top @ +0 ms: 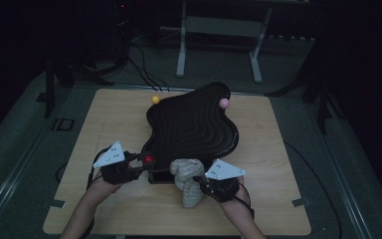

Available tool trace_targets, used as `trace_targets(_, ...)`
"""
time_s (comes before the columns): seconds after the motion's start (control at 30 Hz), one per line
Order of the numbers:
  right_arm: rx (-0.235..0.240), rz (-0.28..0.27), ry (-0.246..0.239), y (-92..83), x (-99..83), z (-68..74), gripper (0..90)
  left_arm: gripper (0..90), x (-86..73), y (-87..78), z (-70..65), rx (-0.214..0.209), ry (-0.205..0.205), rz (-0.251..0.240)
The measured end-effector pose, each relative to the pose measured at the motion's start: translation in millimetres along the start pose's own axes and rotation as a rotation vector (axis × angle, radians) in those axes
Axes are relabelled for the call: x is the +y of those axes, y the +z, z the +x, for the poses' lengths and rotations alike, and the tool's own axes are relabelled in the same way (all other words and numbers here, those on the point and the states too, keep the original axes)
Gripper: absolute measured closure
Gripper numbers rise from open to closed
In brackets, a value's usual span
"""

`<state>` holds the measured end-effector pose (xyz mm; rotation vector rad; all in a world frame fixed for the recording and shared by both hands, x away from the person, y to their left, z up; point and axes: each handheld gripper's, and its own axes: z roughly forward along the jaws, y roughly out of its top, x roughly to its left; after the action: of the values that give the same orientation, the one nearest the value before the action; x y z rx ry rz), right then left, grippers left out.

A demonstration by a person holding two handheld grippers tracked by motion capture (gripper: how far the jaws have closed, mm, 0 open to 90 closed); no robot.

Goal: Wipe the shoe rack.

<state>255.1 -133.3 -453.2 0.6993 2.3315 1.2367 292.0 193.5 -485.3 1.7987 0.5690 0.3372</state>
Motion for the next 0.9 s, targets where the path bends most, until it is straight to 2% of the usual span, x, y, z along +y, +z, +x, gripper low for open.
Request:
trace_targets(0.13, -0.012, -0.030, -0.007, -3.5, 7.1, 3.0, 70.9, 59.9, 0.1, 0.1, -0.3, 0.001, -0.001, 0.000)
trace_targets(0.2, -0.019, -0.021, -0.007, 1.6, 5.2, 3.8, 70.9, 59.9, 0.1, 0.1, -0.3, 0.002, -0.001, 0.001)
trace_targets(0.33, 0.010, 0.023, 0.010, 16.1, -1.6, 5.5, 70.9, 59.9, 0.2, 0.0, -0.2, 0.001, 0.001, 0.002)
trace_targets(0.5, 0.011, 0.001, -0.008, 11.6, 5.5, 9.6, 70.9, 59.9, 0.2, 0.1, -0.2, 0.001, 0.000, 0.001)
trace_targets(0.57, 0.004, 0.008, -0.004, 15.1, 5.7, 8.5, 70.9, 59.9, 0.2, 0.1, 0.1, 0.001, 0.001, 0.001)
trace_targets(0.63, 0.013, 0.028, 0.005, 22.3, 2.4, 7.6, 70.9, 59.9, 0.5, 0.2, -0.2, 0.002, 0.000, 0.003)
trace_targets(0.77, 0.026, 0.041, 0.008, 26.0, 1.7, 8.8, 70.9, 59.9, 0.3, 0.0, 0.1, 0.002, 0.001, 0.002)
trace_targets(0.9, 0.030, 0.019, -0.022, 22.9, 10.4, 18.7, 70.9, 59.9, 0.4, 0.1, 0.2, 0.000, 0.000, 0.002)
